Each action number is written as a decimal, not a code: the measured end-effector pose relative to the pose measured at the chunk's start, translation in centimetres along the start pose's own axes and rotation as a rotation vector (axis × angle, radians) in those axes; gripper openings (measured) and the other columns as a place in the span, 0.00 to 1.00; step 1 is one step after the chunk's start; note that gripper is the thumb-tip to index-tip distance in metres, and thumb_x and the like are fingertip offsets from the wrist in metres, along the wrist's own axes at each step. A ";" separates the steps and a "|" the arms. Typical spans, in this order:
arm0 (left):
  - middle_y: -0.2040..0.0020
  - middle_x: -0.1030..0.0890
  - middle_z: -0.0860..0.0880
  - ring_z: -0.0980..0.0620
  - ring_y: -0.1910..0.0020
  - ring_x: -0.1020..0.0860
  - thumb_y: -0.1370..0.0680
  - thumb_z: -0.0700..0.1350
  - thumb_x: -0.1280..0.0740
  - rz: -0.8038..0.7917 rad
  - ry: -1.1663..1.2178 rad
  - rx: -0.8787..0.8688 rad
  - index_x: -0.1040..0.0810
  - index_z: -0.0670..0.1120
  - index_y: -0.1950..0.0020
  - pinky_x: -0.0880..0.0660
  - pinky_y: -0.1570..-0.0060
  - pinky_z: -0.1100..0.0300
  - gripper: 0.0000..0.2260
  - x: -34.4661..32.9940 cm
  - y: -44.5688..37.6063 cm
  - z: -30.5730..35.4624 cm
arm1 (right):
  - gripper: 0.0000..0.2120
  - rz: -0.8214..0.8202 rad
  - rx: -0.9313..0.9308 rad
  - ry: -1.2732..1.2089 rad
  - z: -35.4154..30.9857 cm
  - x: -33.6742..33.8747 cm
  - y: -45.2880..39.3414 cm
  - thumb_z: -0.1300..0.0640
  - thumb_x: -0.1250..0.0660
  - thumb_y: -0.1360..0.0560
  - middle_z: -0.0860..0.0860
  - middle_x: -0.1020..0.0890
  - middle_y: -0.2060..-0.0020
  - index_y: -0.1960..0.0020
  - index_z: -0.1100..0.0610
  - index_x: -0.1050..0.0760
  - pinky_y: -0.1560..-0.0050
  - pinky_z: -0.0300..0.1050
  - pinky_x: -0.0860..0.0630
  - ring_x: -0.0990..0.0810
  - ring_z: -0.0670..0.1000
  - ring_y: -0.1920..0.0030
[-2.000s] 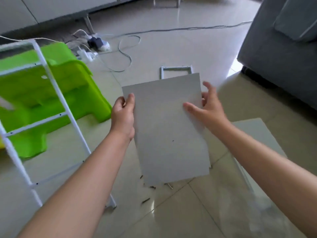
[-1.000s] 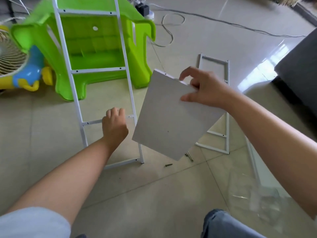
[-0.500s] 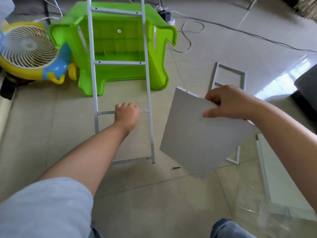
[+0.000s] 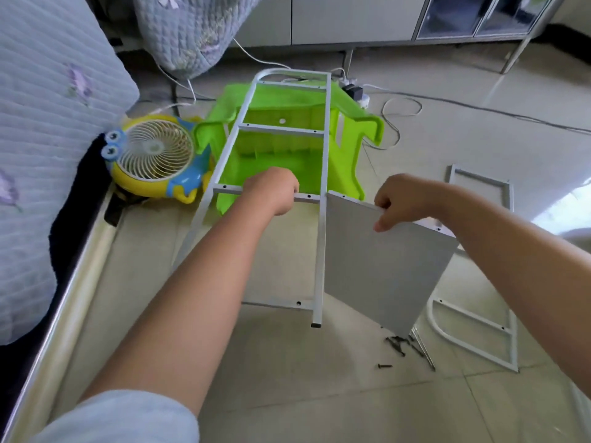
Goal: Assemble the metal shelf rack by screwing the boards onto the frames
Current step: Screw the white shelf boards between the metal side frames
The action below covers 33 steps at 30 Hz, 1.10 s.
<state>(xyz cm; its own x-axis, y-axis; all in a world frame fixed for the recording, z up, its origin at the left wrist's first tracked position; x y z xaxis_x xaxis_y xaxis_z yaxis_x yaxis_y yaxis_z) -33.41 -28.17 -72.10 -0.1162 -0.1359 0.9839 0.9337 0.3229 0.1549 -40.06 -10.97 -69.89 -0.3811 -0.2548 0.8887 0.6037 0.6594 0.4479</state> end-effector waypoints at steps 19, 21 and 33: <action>0.60 0.28 0.48 0.43 0.55 0.27 0.25 0.32 0.42 0.112 0.002 0.004 0.28 0.50 0.60 0.35 0.59 0.58 0.14 2.3 -0.2 -2.3 | 0.23 0.243 0.081 -0.147 -3.3 -2.2 -4.7 0.52 0.29 0.31 0.51 0.38 0.75 0.72 0.57 0.41 0.71 0.45 0.45 0.36 0.53 0.65; 0.64 0.30 0.49 0.44 0.59 0.29 0.26 0.32 0.42 0.115 -0.009 -0.034 0.29 0.47 0.63 0.37 0.63 0.58 0.12 1.9 -0.3 -1.0 | 0.17 0.237 0.086 -0.168 -2.5 -2.6 -4.1 0.53 0.29 0.31 0.54 0.34 0.72 0.68 0.62 0.33 0.67 0.46 0.42 0.35 0.53 0.64; 0.56 0.24 0.46 0.45 0.58 0.29 0.23 0.38 0.41 0.015 -0.078 -0.215 0.28 0.48 0.59 0.39 0.69 0.60 0.08 -0.1 -0.7 3.2 | 0.08 0.007 -0.001 -0.349 3.3 -5.1 -1.8 0.63 0.31 0.31 0.51 0.24 0.71 0.66 0.54 0.27 0.70 0.37 0.31 0.25 0.52 0.68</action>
<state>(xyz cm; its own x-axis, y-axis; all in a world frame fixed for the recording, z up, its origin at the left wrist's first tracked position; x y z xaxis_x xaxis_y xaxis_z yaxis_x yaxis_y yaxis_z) -35.14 -25.41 -72.00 -0.1193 -0.0570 0.9912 0.9853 0.1160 0.1253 -41.52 -8.57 -75.52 -0.5929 0.0070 0.8053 0.6079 0.6598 0.4418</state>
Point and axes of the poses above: each hand's wrist, its own y-axis away from the middle knuckle, its own x-axis out of the back of the hand, z = x × y, the point moved 5 cm from there along -y, towards the middle knuckle
